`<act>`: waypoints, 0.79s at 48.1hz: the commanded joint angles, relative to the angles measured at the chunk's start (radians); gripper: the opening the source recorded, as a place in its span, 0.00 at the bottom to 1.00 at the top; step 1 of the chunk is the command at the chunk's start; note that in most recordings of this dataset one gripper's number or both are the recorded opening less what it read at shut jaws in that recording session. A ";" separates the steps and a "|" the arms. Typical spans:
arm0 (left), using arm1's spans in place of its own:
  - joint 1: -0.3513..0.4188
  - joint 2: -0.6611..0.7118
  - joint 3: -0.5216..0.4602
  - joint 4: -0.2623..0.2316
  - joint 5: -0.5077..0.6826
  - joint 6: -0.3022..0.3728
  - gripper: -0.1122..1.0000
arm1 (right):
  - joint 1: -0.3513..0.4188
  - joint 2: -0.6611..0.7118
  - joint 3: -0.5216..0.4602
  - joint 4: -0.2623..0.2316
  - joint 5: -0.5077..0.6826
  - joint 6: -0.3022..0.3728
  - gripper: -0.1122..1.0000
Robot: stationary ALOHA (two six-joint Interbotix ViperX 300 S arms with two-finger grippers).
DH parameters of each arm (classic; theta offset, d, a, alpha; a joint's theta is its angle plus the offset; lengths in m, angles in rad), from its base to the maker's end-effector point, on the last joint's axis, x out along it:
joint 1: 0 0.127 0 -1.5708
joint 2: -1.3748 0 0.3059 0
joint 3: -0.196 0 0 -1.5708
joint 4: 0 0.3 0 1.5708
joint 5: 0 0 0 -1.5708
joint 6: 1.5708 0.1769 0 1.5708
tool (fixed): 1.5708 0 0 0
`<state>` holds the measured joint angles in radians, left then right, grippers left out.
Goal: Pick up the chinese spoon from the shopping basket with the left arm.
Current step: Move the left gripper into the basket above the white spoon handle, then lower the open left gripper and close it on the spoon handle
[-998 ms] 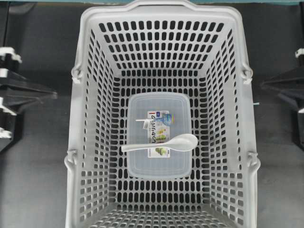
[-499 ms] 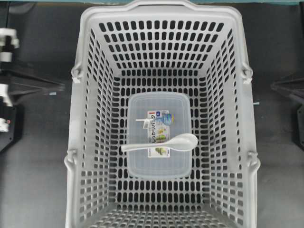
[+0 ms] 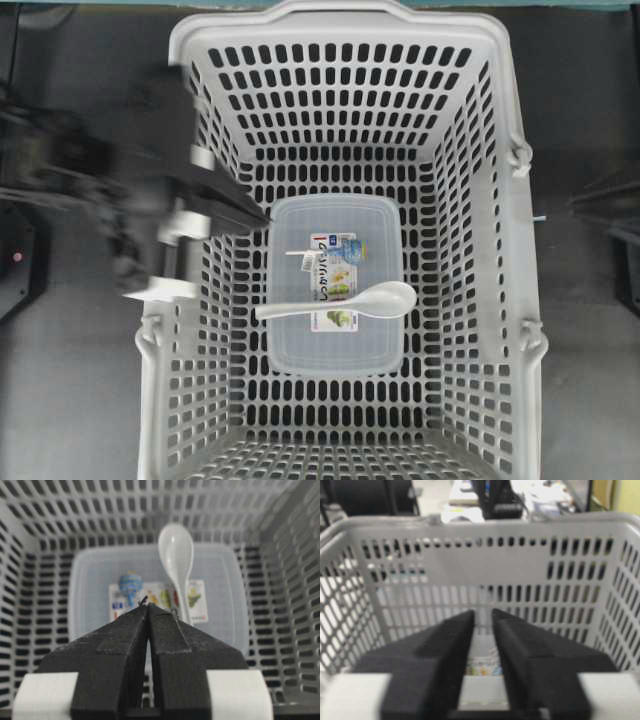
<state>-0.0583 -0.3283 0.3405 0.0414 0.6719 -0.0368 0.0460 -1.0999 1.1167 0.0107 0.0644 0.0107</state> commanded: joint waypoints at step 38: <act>-0.080 0.476 -0.241 0.005 0.184 -0.095 0.88 | -0.006 0.003 -0.021 0.002 -0.006 -0.002 0.73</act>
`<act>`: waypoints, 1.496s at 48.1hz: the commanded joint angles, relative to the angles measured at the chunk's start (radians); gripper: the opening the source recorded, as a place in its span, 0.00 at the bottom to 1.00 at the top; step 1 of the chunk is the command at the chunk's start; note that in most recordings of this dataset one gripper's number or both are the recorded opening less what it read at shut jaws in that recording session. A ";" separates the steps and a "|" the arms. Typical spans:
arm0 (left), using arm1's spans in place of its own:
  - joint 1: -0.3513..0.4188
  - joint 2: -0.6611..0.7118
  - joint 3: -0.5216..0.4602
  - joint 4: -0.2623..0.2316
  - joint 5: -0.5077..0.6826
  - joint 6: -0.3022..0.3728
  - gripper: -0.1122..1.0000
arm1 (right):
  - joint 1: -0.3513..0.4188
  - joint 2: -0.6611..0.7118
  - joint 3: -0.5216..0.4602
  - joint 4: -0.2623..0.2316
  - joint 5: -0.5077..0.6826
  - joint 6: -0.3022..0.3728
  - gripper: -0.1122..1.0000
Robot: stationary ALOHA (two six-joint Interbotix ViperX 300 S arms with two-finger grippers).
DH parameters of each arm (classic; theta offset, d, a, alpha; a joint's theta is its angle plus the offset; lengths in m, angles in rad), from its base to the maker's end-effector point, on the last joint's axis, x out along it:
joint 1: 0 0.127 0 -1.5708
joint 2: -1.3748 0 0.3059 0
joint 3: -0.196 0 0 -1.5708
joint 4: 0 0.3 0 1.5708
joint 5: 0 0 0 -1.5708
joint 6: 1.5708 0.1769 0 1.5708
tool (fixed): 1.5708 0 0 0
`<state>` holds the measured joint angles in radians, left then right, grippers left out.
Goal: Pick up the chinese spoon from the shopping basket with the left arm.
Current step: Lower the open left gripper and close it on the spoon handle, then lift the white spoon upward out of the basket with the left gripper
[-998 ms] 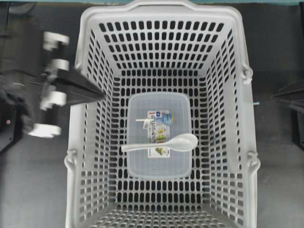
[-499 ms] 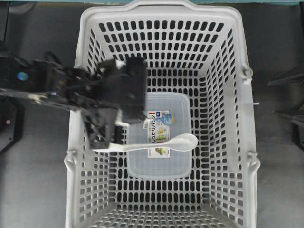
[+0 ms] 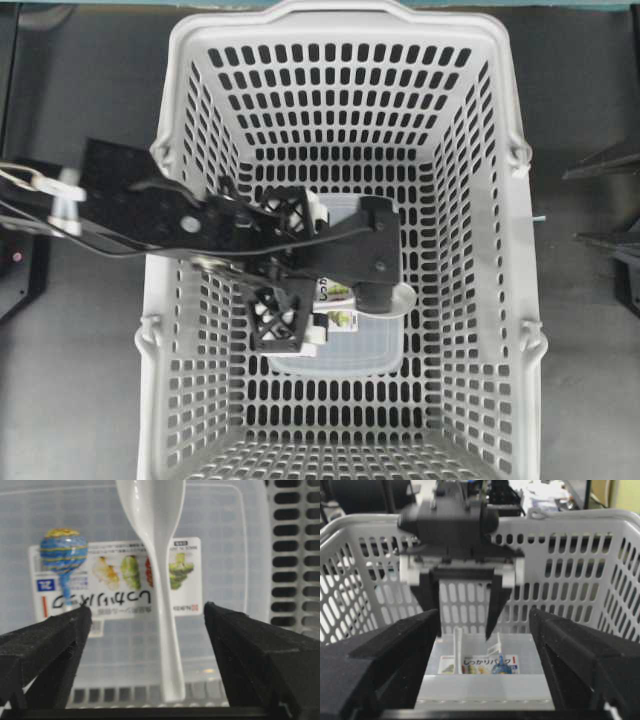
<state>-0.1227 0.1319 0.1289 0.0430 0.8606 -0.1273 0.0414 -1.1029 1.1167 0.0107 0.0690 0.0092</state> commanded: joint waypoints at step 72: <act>-0.021 -0.011 -0.221 0.003 0.152 -0.084 0.21 | -0.002 -0.011 -0.003 0.003 -0.049 0.000 0.73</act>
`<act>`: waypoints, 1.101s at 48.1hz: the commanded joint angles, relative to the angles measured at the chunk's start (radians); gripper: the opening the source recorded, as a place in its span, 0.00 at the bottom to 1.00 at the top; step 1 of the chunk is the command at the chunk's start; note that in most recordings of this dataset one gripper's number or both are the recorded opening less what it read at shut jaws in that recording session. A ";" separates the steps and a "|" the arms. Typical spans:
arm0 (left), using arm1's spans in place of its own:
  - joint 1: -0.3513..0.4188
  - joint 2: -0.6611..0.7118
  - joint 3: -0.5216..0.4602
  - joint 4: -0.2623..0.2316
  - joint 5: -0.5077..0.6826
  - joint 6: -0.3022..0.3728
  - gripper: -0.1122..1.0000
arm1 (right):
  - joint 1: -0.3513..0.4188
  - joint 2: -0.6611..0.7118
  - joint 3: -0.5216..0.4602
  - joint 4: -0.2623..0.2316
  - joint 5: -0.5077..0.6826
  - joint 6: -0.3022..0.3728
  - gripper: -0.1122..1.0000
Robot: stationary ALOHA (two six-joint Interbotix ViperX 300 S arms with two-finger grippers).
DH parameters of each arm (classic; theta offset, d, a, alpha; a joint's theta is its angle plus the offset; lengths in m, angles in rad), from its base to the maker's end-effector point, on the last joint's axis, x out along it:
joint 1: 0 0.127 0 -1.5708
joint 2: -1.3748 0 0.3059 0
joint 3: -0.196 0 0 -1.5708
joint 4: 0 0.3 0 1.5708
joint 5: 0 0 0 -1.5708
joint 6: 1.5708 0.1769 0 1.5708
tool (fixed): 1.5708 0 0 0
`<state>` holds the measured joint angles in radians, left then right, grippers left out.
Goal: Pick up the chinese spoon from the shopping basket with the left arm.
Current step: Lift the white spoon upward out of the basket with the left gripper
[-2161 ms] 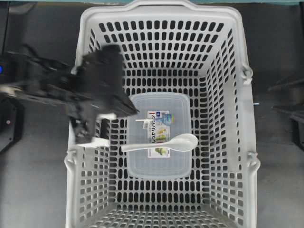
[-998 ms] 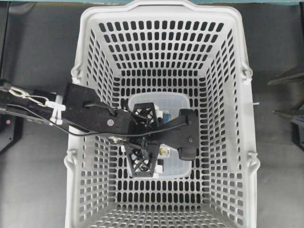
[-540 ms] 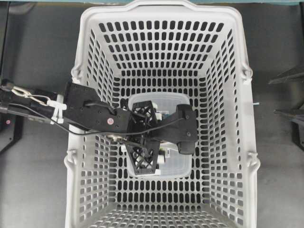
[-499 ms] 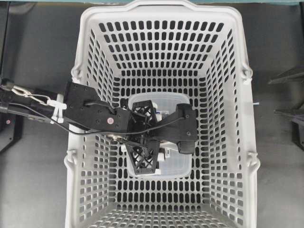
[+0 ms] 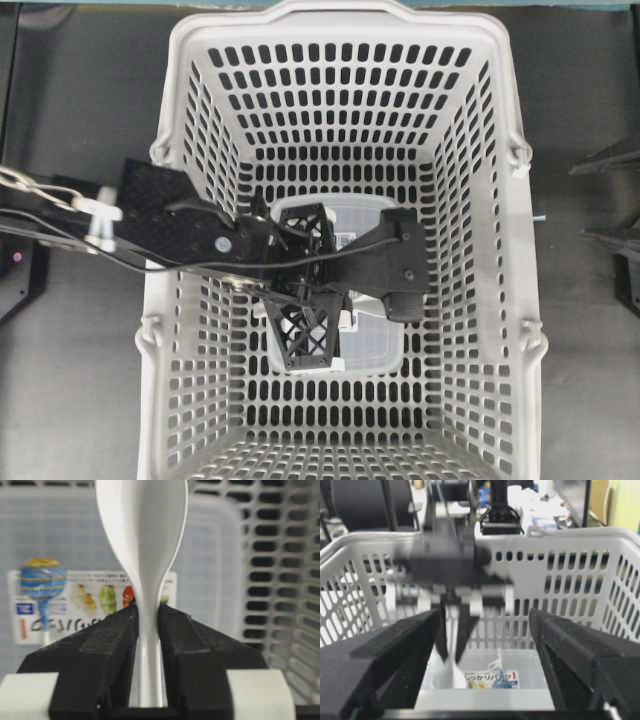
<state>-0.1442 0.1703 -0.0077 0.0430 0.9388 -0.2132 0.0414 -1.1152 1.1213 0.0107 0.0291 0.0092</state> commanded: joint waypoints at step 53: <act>-0.005 -0.052 -0.405 0.003 0.413 0.005 0.21 | -0.002 -0.011 -0.003 0.003 -0.012 0.000 0.73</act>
